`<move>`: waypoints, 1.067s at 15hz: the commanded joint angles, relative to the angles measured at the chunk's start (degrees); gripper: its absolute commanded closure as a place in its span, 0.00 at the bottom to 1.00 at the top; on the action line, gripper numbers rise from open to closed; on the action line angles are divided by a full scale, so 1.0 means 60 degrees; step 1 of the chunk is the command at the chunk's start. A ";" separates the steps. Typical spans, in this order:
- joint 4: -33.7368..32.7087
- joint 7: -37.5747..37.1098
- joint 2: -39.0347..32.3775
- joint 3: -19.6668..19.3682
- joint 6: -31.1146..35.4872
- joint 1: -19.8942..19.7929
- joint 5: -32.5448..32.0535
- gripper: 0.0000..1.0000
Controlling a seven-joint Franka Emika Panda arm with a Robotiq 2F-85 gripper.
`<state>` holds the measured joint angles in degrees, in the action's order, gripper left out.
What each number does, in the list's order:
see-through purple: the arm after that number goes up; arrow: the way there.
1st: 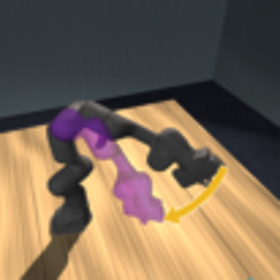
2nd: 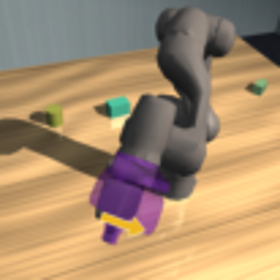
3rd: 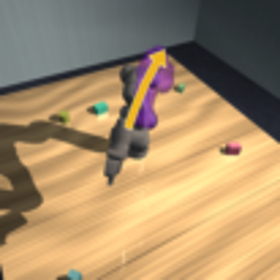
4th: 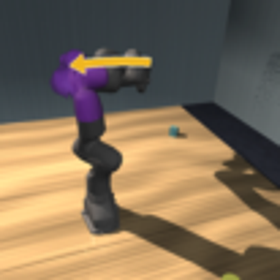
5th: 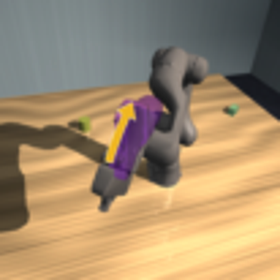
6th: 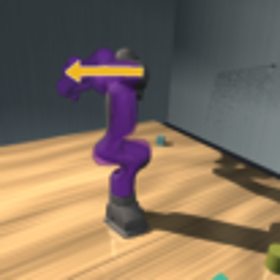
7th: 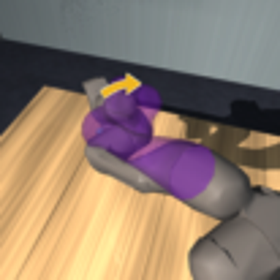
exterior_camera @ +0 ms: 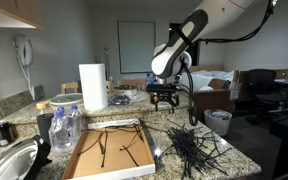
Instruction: Remove some zip-ties from the box and place them on the counter
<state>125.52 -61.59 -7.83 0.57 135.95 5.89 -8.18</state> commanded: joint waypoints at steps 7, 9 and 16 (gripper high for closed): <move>-0.0861 -0.0392 -0.1392 0.1304 0.1257 0.1222 0.2329 0.00; -0.1075 -0.0819 -0.1972 0.1247 0.1383 0.1493 0.2413 0.00; -0.2222 -0.2147 -0.3539 0.0697 0.1346 0.2143 0.2039 0.00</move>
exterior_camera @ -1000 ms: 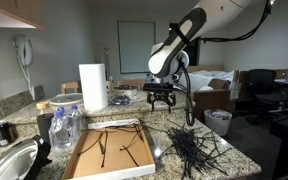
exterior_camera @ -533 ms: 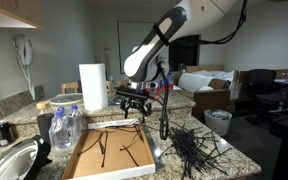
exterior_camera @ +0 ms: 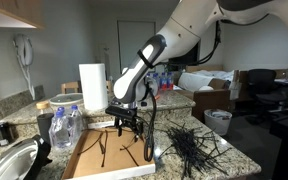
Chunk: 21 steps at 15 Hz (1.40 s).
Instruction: Remove some zip-ties from the box and place them on the counter
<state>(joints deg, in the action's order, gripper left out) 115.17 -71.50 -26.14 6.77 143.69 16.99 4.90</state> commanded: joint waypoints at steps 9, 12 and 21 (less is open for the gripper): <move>-0.1813 -0.0487 -0.1522 -0.1467 0.0018 0.0641 -0.1114 0.32; -0.1924 -0.0475 -0.1532 -0.1505 0.0134 0.0596 -0.1121 0.53; -0.0671 -0.1605 -0.0962 -0.1896 0.2664 0.0772 -0.0891 0.97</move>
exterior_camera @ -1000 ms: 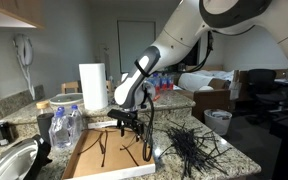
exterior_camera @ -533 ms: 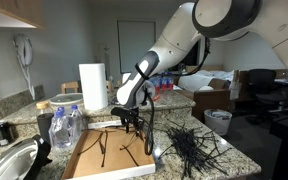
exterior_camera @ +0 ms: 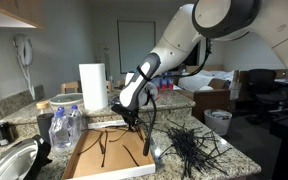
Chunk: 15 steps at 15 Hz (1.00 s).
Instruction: Remove some zip-ties from the box and place them on the counter
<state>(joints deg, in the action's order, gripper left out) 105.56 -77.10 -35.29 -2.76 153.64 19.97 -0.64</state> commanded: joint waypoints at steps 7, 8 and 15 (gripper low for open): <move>0.2366 -0.1242 0.2101 -0.1329 0.2328 0.1165 -0.0120 0.94; 0.2556 -0.1088 0.2444 -0.1164 0.2175 0.1003 0.0013 0.96; 0.4145 -0.1038 0.4678 -0.0233 0.0600 -0.0256 0.0615 0.96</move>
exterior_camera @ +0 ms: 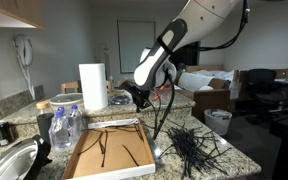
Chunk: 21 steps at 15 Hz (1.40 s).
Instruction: Remove some zip-ties from the box and place them on the counter
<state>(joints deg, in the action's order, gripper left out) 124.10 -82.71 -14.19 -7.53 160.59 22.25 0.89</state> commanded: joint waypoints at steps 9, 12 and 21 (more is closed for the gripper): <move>0.2646 -0.0301 0.3052 0.1103 -0.2135 -0.2410 0.0281 0.96; 0.2485 -0.0288 0.2811 0.1116 -0.2388 -0.2900 -0.0039 0.96; 0.2043 -0.0373 0.2280 0.1280 -0.2472 -0.3084 -0.0398 0.33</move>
<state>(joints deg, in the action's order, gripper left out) 138.04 -84.10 -0.04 -1.50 146.26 4.20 0.35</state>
